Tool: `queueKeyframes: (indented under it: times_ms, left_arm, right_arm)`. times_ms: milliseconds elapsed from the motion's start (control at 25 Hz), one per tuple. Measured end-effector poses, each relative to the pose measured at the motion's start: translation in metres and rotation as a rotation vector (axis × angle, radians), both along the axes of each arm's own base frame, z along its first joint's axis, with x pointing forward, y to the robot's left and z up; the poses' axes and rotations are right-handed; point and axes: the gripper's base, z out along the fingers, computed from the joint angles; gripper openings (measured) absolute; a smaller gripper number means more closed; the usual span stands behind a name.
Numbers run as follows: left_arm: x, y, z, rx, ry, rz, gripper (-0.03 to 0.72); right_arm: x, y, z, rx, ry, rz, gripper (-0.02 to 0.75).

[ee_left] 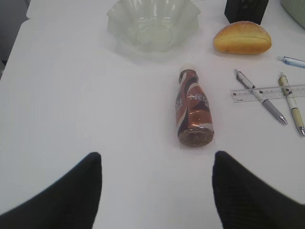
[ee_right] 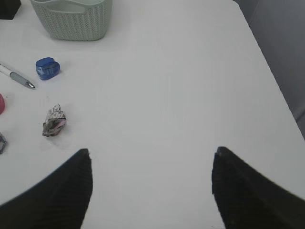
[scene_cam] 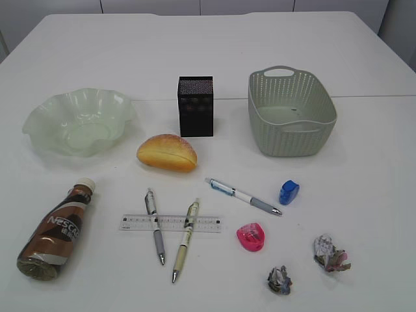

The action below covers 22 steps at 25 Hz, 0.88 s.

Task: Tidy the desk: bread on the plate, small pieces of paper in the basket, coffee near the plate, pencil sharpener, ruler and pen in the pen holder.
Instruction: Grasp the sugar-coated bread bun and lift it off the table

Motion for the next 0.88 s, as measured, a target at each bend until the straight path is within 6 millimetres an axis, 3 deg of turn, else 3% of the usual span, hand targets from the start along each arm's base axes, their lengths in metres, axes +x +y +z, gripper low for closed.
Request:
queueKeyframes:
  times_ms: [880]
  left_arm:
    - [0.0000, 0.0000, 0.0000, 0.000, 0.000, 0.000, 0.507]
  right_arm:
    - [0.0000, 0.0000, 0.0000, 0.000, 0.000, 0.000, 0.570]
